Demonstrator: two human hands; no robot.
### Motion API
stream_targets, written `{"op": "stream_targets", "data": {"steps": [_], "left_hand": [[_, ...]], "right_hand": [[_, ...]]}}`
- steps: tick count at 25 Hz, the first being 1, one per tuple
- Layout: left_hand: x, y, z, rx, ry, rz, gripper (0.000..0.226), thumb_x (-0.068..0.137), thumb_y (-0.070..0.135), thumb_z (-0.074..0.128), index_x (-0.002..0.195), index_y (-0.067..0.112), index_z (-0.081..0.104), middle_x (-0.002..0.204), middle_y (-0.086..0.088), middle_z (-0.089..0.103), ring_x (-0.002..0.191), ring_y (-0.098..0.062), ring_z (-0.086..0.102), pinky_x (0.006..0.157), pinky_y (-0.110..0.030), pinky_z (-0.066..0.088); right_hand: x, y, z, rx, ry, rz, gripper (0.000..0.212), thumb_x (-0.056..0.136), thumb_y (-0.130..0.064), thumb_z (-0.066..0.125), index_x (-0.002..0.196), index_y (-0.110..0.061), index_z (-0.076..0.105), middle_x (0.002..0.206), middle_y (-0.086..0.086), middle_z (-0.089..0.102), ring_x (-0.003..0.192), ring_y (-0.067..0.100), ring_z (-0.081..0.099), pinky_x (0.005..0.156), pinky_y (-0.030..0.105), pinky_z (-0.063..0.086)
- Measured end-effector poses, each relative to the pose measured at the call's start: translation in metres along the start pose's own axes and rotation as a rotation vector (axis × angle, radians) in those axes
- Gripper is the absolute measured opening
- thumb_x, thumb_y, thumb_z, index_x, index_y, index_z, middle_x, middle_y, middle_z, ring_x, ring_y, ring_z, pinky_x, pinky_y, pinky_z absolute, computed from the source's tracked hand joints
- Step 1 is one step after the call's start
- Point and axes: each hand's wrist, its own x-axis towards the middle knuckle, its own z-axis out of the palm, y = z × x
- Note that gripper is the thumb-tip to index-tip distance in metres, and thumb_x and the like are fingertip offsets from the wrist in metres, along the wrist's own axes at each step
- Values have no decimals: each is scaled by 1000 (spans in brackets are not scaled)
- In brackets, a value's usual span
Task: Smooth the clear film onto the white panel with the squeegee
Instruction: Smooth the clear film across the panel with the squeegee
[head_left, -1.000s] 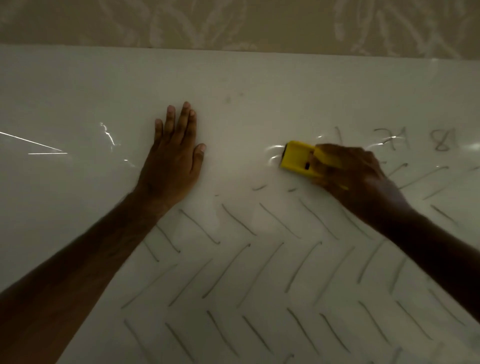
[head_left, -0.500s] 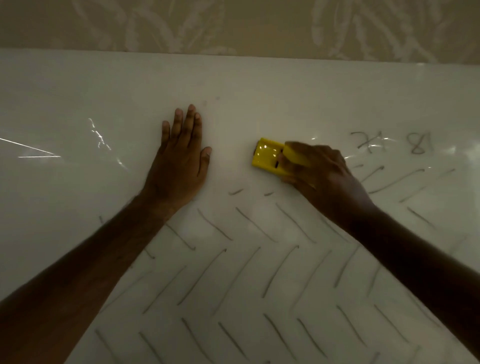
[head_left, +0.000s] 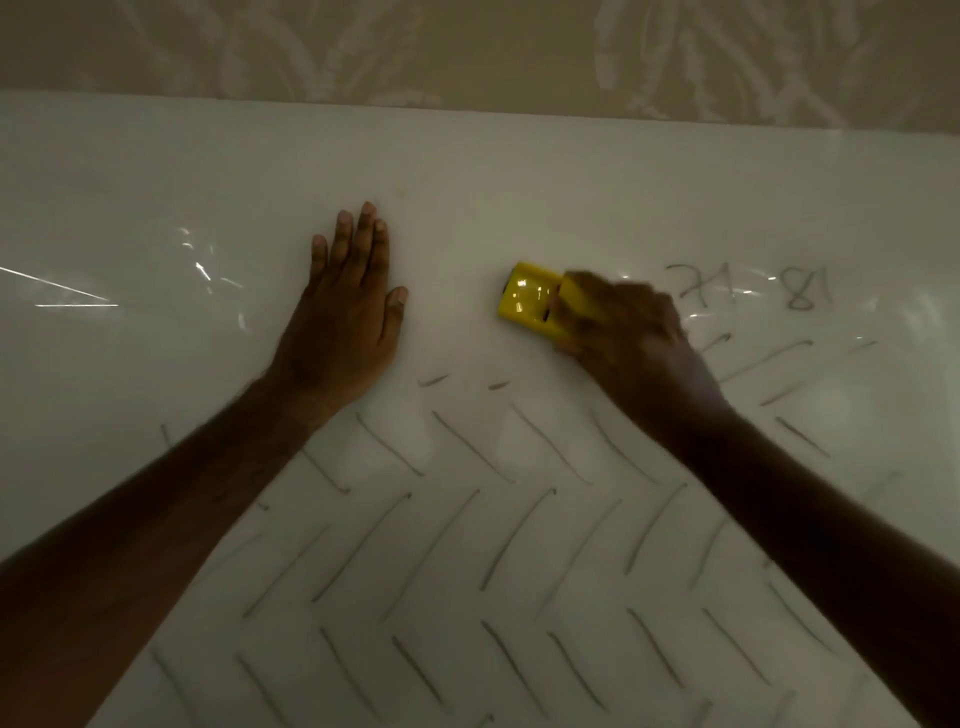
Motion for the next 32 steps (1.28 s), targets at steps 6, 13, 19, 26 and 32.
{"op": "stream_targets", "data": {"steps": [6,13,19,26,32], "left_hand": [[1,15,2,15,10,50,68,111,33,28,167,-6,22,177,-24,18,164,-44,16,133,-57,11],[21,57,13,-14,-1,63,68,110,31,30,166,-7,23,176,-25,20,163,-47,18,133,-59,11],[21,58,13,-4,-8,55,69,110,33,27,167,-5,20,177,-24,17,164,-46,15,133,-57,9],[31,74,16,23,-37,20,72,110,37,26,168,-5,18,177,-24,15,164,-46,12,133,-56,5],[33,73,14,25,-69,19,77,107,44,24,169,-2,15,178,-23,11,165,-46,10,133,-58,4]], "right_hand": [[-35,65,-29,-105,-24,28,41,114,-41,45,142,-20,66,154,14,57,119,47,63,100,54,47],[-4,43,-19,-45,12,125,40,105,-35,54,137,-15,68,149,17,60,111,46,61,98,54,49],[-71,87,-51,-134,-38,72,41,113,-41,47,140,-17,66,153,13,57,113,44,61,100,51,45],[-2,83,-28,-106,-83,181,43,103,-42,53,140,-22,65,153,10,56,106,45,59,96,52,51],[-88,88,-60,-103,-37,28,36,107,-33,59,135,-14,70,148,13,61,109,40,60,93,51,48]]}}
